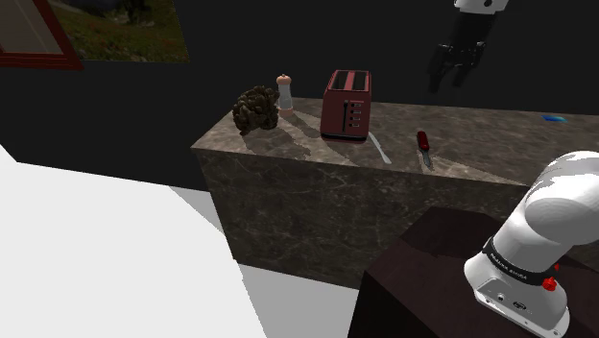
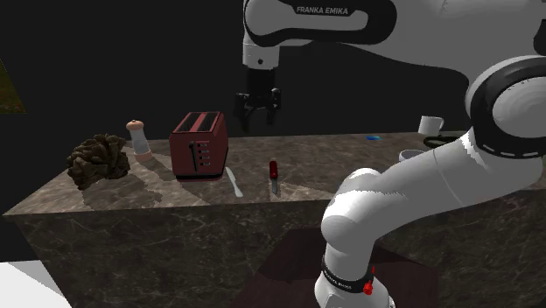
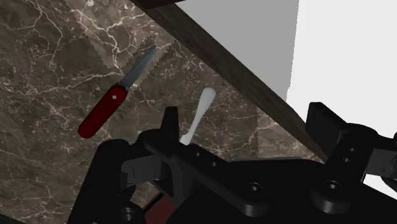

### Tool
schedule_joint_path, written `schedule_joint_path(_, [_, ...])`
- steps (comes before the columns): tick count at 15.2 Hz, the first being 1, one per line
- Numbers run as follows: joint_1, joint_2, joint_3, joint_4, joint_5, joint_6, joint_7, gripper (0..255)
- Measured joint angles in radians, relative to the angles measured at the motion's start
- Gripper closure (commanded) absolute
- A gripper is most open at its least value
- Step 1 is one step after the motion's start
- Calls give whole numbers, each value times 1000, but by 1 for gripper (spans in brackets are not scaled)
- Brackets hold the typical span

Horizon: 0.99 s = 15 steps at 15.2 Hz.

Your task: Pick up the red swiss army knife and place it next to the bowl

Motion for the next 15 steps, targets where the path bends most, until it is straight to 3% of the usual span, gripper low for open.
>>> schedule_joint_path(3, [-13, 15, -9, -23, -7, 32, 9, 0])
schedule_joint_path(15, [-130, 245, -110, -163, -63, 357, 98, 0])
